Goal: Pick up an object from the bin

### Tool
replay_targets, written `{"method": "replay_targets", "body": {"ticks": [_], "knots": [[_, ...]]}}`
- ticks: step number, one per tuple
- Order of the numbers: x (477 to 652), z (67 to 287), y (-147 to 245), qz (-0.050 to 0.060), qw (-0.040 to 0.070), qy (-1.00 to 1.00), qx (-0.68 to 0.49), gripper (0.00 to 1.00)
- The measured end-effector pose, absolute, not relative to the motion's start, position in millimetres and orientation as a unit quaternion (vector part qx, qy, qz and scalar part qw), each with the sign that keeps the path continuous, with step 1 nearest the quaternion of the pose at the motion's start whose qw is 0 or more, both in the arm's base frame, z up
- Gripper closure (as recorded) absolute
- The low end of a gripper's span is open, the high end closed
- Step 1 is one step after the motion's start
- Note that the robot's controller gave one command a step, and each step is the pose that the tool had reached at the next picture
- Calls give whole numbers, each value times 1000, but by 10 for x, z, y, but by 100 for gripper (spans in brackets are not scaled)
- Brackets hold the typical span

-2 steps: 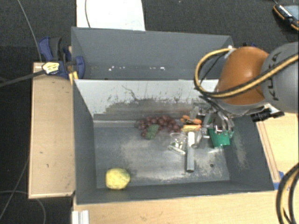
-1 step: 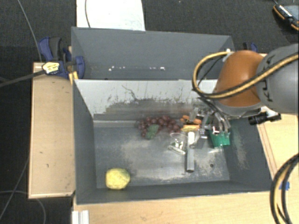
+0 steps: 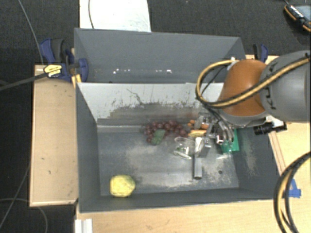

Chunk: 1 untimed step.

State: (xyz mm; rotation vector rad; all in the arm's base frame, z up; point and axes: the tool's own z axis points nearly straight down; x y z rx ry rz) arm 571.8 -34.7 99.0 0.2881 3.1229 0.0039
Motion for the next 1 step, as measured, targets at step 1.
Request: {"method": "replay_targets", "body": {"ticks": [1], "knots": [[5757,1149,-450,1,8,996,88,0]]}}
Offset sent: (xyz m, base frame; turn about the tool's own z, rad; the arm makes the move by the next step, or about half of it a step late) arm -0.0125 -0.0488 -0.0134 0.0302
